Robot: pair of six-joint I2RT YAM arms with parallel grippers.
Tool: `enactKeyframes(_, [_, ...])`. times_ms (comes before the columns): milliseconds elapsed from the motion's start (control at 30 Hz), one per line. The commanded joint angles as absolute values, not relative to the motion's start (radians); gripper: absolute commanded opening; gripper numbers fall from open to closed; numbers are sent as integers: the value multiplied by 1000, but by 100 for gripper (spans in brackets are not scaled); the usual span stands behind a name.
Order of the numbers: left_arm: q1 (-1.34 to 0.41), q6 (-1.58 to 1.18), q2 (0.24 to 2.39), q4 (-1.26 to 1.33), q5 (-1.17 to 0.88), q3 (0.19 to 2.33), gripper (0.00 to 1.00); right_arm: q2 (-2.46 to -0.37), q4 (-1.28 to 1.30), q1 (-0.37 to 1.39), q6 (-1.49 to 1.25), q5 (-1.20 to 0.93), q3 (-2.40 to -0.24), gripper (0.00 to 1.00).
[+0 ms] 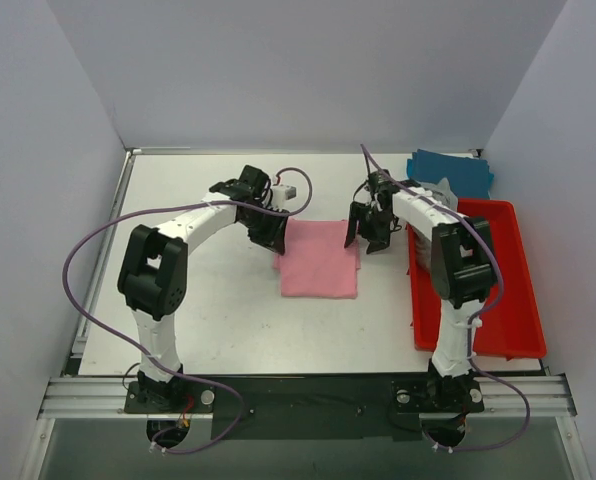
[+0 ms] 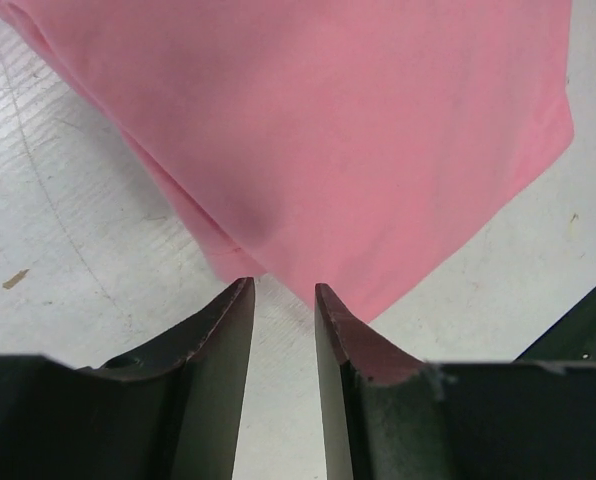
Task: Fold and stack the t-shirts
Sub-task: Fold the long partially folded tshirt into a neat square, then put the neatly folded tshirt into the corner of the board with the right arm
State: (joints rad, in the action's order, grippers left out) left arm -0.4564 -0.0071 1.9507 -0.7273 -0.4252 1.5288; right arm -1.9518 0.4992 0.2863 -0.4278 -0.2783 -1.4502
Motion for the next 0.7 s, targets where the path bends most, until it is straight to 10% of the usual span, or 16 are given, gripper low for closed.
enactKeyframes(0, [-463,-150,1991,-614,-429,1517,41,-2062,551,284,-394,-433,-1474,59])
enactKeyframes(133, [-457,-150,2039,-606,-410,1516,41,-2111,440,278,-474,-563,-1430,50])
enactKeyframes(267, [-433,-130,2037,-620,-407,1534,41,-2120,374,256,-502,-627,-1439,0])
enactKeyframes(667, [-380,33,2019,-698,-275,1719,41,-2412,923,203,-177,-243,-2254,0])
